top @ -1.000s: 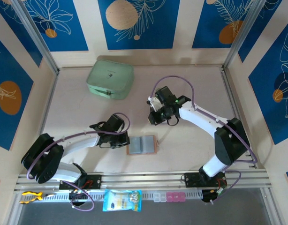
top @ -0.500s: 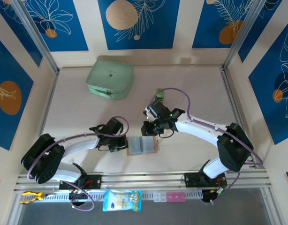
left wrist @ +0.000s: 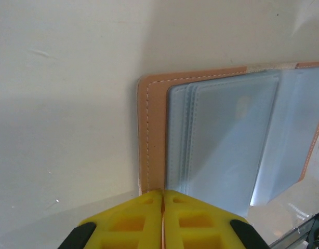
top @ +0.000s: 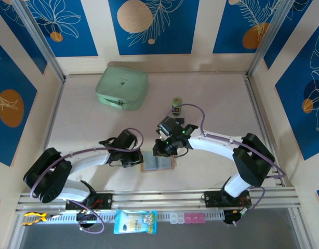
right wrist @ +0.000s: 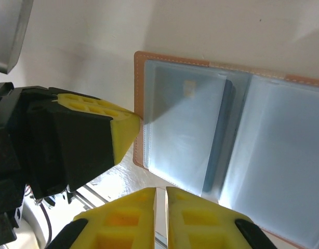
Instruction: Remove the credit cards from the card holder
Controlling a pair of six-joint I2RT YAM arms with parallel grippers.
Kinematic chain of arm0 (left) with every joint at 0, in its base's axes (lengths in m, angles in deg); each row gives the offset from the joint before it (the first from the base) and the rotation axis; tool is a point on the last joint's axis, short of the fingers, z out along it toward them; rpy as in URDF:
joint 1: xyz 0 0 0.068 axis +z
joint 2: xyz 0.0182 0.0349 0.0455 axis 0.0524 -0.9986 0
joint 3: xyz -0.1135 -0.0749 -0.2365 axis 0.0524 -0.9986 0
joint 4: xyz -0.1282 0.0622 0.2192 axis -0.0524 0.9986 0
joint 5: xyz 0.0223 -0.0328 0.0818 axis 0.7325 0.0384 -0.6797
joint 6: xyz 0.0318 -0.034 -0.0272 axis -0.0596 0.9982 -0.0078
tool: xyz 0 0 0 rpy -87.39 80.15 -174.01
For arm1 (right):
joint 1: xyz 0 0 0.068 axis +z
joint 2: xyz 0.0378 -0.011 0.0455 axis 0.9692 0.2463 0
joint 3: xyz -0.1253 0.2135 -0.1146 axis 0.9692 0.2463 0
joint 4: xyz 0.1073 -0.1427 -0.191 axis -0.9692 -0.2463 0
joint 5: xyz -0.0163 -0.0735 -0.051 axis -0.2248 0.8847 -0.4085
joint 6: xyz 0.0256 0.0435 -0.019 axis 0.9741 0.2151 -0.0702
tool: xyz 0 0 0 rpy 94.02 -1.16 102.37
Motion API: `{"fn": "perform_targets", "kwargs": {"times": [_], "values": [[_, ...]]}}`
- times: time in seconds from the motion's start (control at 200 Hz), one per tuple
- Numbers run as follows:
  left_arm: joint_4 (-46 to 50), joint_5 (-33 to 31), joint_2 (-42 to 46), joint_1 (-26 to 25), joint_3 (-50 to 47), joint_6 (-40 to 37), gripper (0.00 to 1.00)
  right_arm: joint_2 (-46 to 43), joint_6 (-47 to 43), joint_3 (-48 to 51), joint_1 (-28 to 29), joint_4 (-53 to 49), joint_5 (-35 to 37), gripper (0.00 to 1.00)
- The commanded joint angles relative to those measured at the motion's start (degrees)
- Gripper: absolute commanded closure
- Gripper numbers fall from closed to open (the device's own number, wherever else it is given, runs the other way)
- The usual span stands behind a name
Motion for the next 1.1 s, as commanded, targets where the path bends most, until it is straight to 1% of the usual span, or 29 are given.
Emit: {"fn": "perform_targets", "kwargs": {"times": [0.0, 0.125, 0.265, 0.36, 0.885, 1.095], "values": [[0.6, 0.8, -1.2, 0.1, -0.2, 0.4, 0.92, 1.7, 2.6, 0.7, 0.6, 1.8, -2.3, 0.82], [1.3, 0.1, -1.7, 0.1, -0.3, 0.0, 0.92, 3.4, 3.2, 0.7, 0.9, 3.4, -3.2, 0.75], [2.2, -0.9, -1.9, 0.1, 0.0, -0.5, 0.92, 5.5, 4.0, 1.0, 1.0, 5.5, -4.9, 0.70], [2.5, -1.1, -2.0, 0.1, 0.2, -0.6, 0.92, 6.9, 4.0, 0.7, 1.2, 5.9, -5.3, 0.65], [2.9, -1.1, -2.9, 0.1, 1.0, -0.9, 0.92, 11.5, 3.5, -0.8, 1.5, 6.0, -5.1, 0.66], [3.6, -1.7, -3.1, 0.1, 1.2, -1.2, 0.92, 10.5, 2.5, -0.9, 1.4, 2.2, -1.4, 0.67]]}}
